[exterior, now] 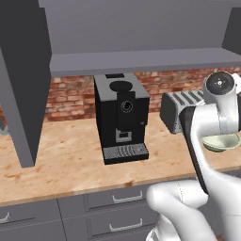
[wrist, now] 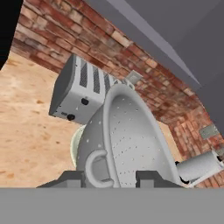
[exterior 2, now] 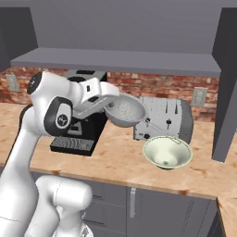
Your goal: Open the cabinet and setup a tea strainer by placing it in the bowl upright.
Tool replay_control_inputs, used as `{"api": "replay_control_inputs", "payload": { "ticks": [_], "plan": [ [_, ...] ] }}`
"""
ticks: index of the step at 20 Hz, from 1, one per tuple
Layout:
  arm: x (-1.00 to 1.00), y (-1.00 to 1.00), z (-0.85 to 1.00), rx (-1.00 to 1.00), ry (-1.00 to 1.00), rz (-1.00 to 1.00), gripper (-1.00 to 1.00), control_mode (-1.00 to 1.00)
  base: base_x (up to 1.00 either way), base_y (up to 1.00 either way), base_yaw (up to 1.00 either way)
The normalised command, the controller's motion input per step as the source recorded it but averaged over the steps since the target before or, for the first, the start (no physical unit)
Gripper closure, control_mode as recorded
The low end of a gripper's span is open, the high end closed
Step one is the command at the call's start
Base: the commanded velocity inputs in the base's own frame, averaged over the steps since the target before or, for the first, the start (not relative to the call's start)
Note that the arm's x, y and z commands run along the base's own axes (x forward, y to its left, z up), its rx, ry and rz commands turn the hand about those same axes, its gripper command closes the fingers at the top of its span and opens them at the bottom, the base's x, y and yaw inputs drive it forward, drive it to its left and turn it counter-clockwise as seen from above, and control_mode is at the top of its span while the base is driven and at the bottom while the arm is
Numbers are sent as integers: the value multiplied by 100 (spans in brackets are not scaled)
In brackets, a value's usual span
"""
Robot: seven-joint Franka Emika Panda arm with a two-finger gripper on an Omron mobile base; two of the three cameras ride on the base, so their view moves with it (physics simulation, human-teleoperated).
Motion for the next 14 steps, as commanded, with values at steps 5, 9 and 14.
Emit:
{"api": "replay_control_inputs", "payload": {
  "ticks": [5, 9, 14],
  "plan": [
    [0, -18, -55, 0, -2, 5, 100, -100, 0, 0, 0],
    [8, -26, -36, 0, -1, 1, 100, -100, 0, 0, 0],
    [7, -39, -41, 0, 0, 0, 100, -100, 0, 0, 0]
  ]
}}
